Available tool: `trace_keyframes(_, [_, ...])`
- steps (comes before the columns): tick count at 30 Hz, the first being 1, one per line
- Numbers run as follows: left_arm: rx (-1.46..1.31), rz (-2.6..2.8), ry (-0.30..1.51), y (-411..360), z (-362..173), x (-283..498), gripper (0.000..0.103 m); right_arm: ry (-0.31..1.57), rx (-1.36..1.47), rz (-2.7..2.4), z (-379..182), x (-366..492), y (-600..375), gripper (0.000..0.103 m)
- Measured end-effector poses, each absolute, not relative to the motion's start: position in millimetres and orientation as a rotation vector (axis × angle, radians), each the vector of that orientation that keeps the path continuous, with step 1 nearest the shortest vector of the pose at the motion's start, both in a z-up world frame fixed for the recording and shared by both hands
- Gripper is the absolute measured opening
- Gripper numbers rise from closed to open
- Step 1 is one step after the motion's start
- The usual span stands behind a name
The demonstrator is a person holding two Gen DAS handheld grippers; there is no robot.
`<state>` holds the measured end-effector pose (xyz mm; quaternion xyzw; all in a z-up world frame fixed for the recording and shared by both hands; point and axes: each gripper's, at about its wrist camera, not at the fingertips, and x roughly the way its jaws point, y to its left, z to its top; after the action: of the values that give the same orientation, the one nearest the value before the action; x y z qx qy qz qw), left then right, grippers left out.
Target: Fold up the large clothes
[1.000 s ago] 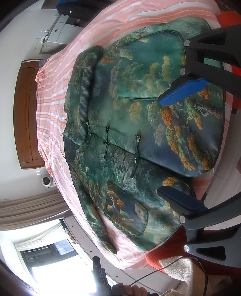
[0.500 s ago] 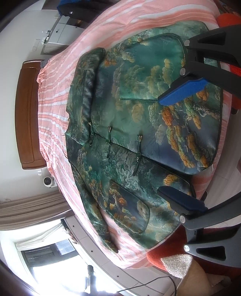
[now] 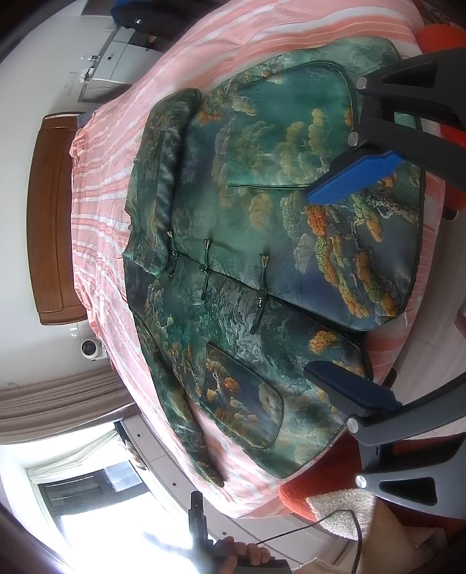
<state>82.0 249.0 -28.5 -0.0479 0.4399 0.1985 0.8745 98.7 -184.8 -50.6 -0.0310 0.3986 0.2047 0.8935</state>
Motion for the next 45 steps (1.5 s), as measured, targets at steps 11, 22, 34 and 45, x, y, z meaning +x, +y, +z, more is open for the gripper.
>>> trace_keyframes(11, [-0.159, 0.449, 0.906, 267, -38, 87, 0.103, 0.836, -0.081, 0.443, -53, 98, -177, 0.088])
trace_keyframes(22, [-0.246, 0.484, 0.906, 290, -57, 93, 0.103, 0.852, -0.081, 0.443, -57, 100, -175, 0.088])
trace_keyframes(34, [-0.707, 0.642, 0.776, 432, -92, 79, 0.103, 0.865, -0.09, 0.434, -61, 99, -175, 0.088])
trace_keyframes(45, [-0.835, 0.675, 0.787, 469, -144, 135, 0.07, 0.887, -0.158, 0.452, -64, 94, -154, 0.088])
